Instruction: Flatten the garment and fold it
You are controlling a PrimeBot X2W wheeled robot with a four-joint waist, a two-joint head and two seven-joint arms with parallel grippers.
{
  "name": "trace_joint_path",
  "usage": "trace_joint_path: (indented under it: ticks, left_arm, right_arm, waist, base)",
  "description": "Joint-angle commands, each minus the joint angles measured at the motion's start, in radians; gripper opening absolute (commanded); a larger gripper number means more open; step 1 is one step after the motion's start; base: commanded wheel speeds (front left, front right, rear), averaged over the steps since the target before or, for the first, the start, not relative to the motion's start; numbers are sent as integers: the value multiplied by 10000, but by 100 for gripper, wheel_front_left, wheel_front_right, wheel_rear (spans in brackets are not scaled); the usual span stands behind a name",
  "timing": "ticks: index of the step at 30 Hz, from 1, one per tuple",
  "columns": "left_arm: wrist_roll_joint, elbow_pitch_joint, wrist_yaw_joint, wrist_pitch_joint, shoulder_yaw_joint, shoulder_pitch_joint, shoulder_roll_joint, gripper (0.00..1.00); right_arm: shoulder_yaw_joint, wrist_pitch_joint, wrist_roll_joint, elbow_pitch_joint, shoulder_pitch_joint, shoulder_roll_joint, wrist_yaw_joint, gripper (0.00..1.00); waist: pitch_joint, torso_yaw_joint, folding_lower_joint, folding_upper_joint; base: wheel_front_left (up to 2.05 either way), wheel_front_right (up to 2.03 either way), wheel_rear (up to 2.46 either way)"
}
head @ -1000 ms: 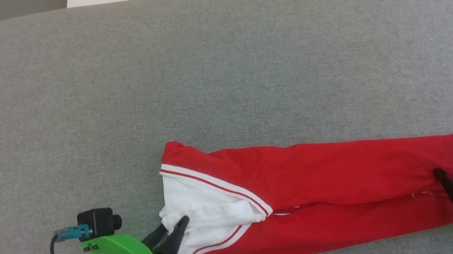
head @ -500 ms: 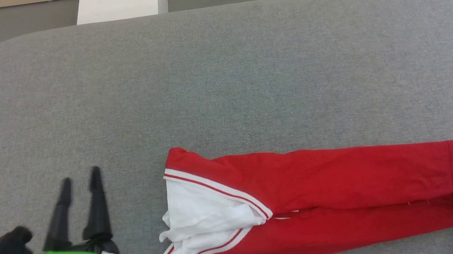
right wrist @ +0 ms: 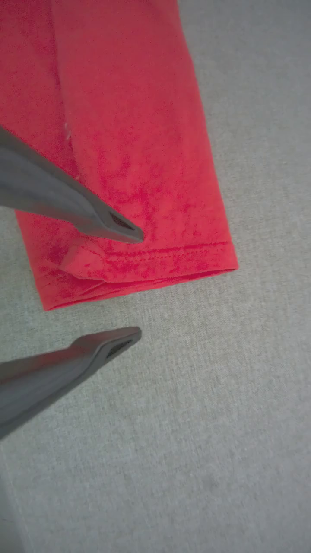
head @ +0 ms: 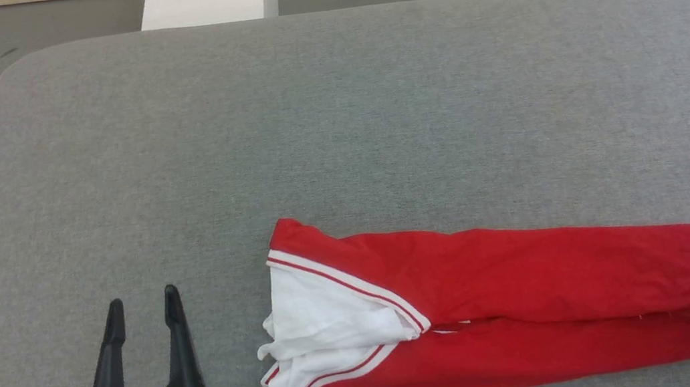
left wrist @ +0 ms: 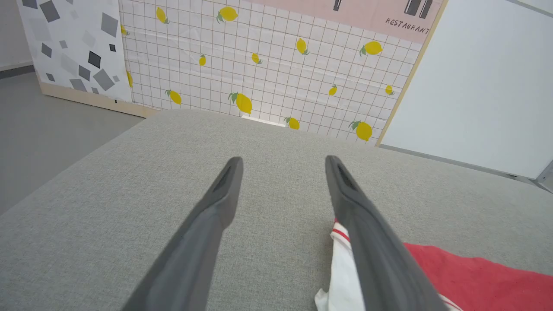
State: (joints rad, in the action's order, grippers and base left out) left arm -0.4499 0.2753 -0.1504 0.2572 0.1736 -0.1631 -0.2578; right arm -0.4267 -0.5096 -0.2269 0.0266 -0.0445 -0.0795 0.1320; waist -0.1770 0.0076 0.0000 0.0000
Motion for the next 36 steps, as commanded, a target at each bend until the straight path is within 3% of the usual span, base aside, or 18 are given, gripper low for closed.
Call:
trace_joint_path:
  ticks: [1, 8, 9, 10, 11, 12, 25, 31, 36]
  left_arm:
    - [149, -101, 175, 43, -86, -25, 101, 100]
    - [286, -451, 671, 44, -261, 152, 223, 100]
    - [290, -493, 726, 44, -265, 181, 231, 100]
    - [280, -522, 768, 44, -266, 201, 243, 100]
    - [271, -563, 813, 44, -264, 215, 247, 100]
    - [269, -592, 843, 44, -259, 226, 245, 100]
    - [371, -938, 982, 45, -220, 234, 102, 100]
    - [458, -1128, 987, 45, -111, 205, 83, 100]
    - [423, -1281, 963, 44, -69, 167, 109, 100]
  right_arm:
    - [-5, 106, 140, 269, 134, -69, -13, 100]
    - [-32, 40, 221, 1492, 590, -184, -13, 100]
    - [-29, -124, 177, 1711, 644, -163, -13, 95]
    - [-33, -300, 109, 1871, 680, -136, -13, 54]
    - [-81, -481, -18, 2017, 740, -89, -13, 19]
    - [-117, -641, -97, 2117, 777, -55, -13, 0]
    - [-578, -867, 366, 1897, 1381, -333, -13, 0]
    - [-1292, -773, 738, 2291, 1769, -1189, -13, 0]
    - [-2595, -435, 1552, 2857, 1887, -1991, -13, 0]
  waist:
    - [-56, 137, 0, 0]
    - [-266, 401, 0, 0]
    - [-301, 437, 0, 0]
    - [-328, 463, 0, 0]
    - [-350, 485, 0, 0]
    - [-362, 503, 0, 0]
    - [-51, 406, 0, 0]
    - [121, 308, 0, 0]
    - [217, 319, 0, 0]
  base:
    - [0, 0, 0]
    - [0, 0, 0]
    - [0, 0, 0]
    - [0, 0, 0]
    - [0, 0, 0]
    - [0, 0, 0]
    - [0, 0, 0]
    - [0, 0, 0]
    - [0, 0, 0]
